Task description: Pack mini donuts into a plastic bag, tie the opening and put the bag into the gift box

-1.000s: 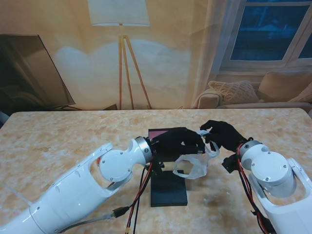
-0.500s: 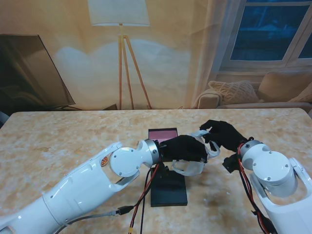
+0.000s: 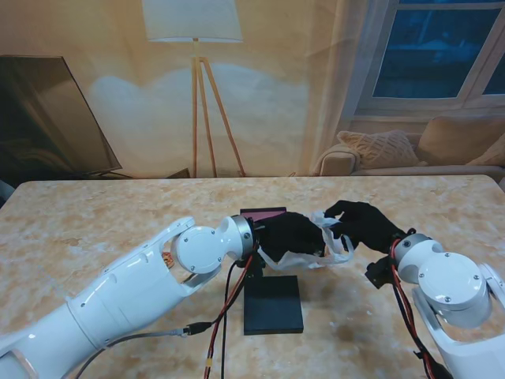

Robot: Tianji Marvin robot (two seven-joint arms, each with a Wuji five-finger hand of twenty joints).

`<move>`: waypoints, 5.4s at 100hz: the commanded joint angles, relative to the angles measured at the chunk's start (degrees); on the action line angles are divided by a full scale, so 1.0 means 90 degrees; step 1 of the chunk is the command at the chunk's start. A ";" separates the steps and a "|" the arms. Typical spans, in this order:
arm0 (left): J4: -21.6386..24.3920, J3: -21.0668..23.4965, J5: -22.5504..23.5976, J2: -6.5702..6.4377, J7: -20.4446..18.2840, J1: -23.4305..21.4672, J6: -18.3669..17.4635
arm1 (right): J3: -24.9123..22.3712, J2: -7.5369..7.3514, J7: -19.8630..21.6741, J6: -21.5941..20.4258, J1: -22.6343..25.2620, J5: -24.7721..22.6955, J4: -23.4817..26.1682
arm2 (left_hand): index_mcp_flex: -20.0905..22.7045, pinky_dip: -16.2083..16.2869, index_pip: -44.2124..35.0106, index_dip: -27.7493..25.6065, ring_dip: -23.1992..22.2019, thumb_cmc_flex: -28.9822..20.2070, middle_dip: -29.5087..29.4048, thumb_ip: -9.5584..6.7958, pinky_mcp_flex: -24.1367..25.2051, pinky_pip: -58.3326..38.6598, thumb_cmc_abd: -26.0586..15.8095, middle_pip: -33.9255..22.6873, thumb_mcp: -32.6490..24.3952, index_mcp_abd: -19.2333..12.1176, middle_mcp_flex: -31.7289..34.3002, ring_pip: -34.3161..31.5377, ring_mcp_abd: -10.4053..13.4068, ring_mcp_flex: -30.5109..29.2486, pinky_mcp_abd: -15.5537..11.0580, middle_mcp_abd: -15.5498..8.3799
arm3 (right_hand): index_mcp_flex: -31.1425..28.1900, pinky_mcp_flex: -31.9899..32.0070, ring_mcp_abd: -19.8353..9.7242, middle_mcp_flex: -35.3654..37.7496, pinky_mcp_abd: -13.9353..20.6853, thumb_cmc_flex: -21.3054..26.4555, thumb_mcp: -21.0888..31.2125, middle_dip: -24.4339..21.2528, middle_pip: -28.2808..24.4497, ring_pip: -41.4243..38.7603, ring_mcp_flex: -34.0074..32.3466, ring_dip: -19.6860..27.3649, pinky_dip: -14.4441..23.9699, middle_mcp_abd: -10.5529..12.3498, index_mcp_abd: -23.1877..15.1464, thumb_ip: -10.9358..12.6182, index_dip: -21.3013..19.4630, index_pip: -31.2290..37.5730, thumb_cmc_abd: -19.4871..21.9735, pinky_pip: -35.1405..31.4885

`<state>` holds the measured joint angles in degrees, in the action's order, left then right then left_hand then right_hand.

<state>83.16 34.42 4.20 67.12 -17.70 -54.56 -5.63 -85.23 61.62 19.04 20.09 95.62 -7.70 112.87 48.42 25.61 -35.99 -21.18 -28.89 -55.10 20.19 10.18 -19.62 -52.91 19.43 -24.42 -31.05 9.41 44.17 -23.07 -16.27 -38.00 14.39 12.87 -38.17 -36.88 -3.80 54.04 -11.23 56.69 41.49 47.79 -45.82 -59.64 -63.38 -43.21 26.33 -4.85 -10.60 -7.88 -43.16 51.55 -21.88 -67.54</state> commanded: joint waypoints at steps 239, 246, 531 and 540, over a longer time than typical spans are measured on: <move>0.0721 0.0314 0.1283 -0.0143 0.0347 -0.0490 0.0794 | 0.0253 0.0023 0.0034 -0.0276 -0.0071 -0.0052 -0.0292 | -0.0410 0.0904 0.0491 -0.0666 -0.1517 0.0502 0.0623 0.0329 0.0442 -0.0634 0.1425 -0.0233 -0.1324 -0.0206 -0.0862 -0.1014 -0.0020 0.0403 -0.0310 0.0150 | -0.0222 0.0448 -0.0247 -0.0122 -0.0042 -0.0590 0.0947 0.1134 -0.0678 -0.1410 0.0246 -0.0789 0.0561 0.0307 -0.0242 0.0480 -0.1154 0.0413 0.0346 -0.0333; 0.0851 0.0492 0.1383 -0.0181 0.0416 -0.0668 0.0703 | 0.0255 0.0026 0.0035 -0.0224 -0.0088 -0.0012 -0.0301 | -0.0502 0.0901 0.0607 -0.0592 -0.1518 0.0652 0.0597 0.0278 0.0483 -0.0574 0.1289 -0.0134 -0.1366 -0.0184 -0.0978 -0.0930 -0.0049 0.0504 -0.0300 0.0191 | -0.0223 0.0453 -0.0232 -0.0125 -0.0051 -0.0572 0.0917 0.1105 -0.0649 -0.1357 0.0254 -0.0758 0.0559 0.0310 -0.0228 0.0462 -0.1134 0.0383 0.0337 -0.0319; -0.0823 0.3682 0.5661 -0.0982 0.0823 -0.2792 -0.0401 | 0.0193 0.0006 0.0150 -0.0299 -0.0097 0.0087 -0.0297 | -0.0916 0.0911 -0.1823 -0.1938 -0.2444 0.1116 0.1552 0.0619 -0.0407 -0.0212 0.3566 -0.0607 -0.3500 -0.1081 -0.1214 -0.0859 0.1398 -0.0926 -0.0878 -0.0884 | -0.0298 0.0425 -0.0169 -0.0066 -0.0022 -0.0492 0.0833 0.0982 -0.0607 -0.1233 0.0206 -0.0634 0.0542 0.0289 -0.0183 0.0420 -0.0932 0.0278 0.0290 -0.0234; -0.0837 0.3645 0.5606 -0.0969 0.0859 -0.2786 -0.0342 | 0.0193 0.0009 0.0137 -0.0295 -0.0089 0.0088 -0.0289 | -0.0938 0.0980 -0.2322 -0.2160 -0.2461 0.1017 0.1442 0.0802 -0.0585 -0.0416 0.3667 -0.0563 -0.3418 -0.1149 -0.1012 -0.0960 0.1283 -0.1129 -0.0722 -0.0741 | -0.0293 0.0419 -0.0169 -0.0065 -0.0027 -0.0490 0.0832 0.0982 -0.0607 -0.1233 0.0206 -0.0635 0.0543 0.0269 -0.0179 0.0420 -0.0932 0.0279 0.0290 -0.0234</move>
<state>75.82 67.47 54.98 58.04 -9.06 -79.35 -9.20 -83.60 61.43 19.56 17.51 94.25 -6.91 110.11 38.12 32.78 -49.56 -37.64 -50.95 -44.10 34.59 15.09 -23.72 -54.69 49.88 -29.90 -61.10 -1.03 32.65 -31.17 -5.71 -45.63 7.07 4.98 -39.54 -33.06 -4.08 53.41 -11.91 51.88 49.11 56.61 -50.42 -70.56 -61.34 -48.60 30.26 -4.49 -11.54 -5.11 -52.09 53.06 -20.97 -68.84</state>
